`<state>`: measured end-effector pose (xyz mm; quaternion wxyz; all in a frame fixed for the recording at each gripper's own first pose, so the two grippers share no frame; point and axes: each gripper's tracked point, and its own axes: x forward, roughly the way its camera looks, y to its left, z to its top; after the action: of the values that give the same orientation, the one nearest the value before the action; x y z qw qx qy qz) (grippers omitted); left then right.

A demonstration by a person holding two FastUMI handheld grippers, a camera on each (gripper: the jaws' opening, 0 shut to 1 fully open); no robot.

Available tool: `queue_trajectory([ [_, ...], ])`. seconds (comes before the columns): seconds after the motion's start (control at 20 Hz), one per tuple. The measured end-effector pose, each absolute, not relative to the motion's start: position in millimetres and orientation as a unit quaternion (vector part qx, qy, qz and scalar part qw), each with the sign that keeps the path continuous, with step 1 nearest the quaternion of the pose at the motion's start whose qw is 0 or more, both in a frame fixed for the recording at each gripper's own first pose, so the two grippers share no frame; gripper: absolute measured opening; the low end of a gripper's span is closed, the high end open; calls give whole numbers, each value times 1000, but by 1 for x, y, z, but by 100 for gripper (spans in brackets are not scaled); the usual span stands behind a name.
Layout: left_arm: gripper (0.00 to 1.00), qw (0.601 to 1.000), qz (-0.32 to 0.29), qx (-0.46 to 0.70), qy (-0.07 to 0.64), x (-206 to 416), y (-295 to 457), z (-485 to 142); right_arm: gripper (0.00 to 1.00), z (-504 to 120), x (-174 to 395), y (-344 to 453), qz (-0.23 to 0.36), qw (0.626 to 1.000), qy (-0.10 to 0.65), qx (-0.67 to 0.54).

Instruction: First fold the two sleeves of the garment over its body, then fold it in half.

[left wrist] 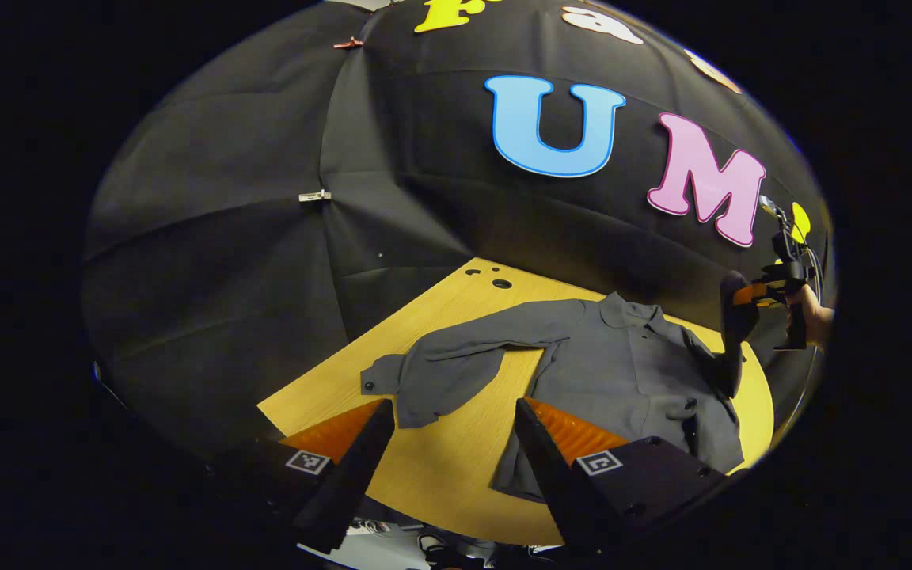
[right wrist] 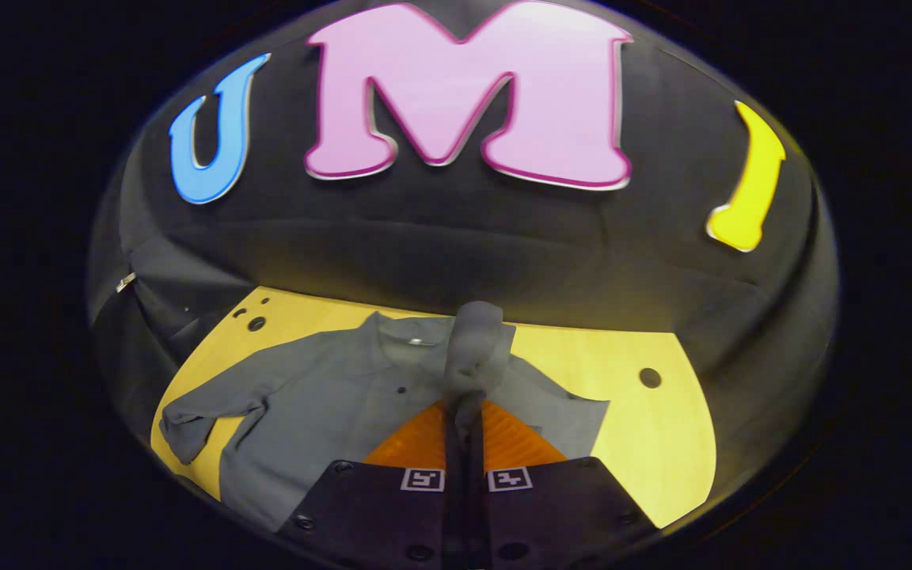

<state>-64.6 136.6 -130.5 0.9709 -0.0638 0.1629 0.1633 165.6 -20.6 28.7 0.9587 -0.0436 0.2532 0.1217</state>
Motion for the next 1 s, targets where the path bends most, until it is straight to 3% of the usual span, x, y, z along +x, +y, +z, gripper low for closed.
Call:
queue_trajectory([
  [0.4, 96, 972, 156, -52, 171, -78, 158, -139, 5, -5, 150, 128, 193, 940, 273, -66],
  [0.45, 92, 971, 156, -54, 171, -80, 160, -140, 5, -10, 147, 144, 201, 937, 276, -71],
  [0.5, 96, 971, 157, -55, 171, -81, 163, -139, 5, -17, 145, 159, 209, 934, 280, -75],
  [0.65, 96, 971, 151, -60, 176, -86, 165, -145, 5, -43, 136, 199, 222, 923, 301, -89],
  [0.7, 96, 971, 150, -58, 179, -88, 168, -148, 0, -50, 131, 209, 223, 920, 307, -96],
  [0.75, 96, 970, 150, -58, 181, -91, 170, -151, 8, -57, 130, 220, 225, 917, 313, -101],
  [0.9, 96, 968, 151, -70, 186, -97, 177, -155, 20, -74, 115, 254, 243, 908, 326, -104],
  [1.0, 96, 968, 156, -71, 186, -100, 183, -156, 23, -79, 103, 270, 255, 902, 334, -99],
])
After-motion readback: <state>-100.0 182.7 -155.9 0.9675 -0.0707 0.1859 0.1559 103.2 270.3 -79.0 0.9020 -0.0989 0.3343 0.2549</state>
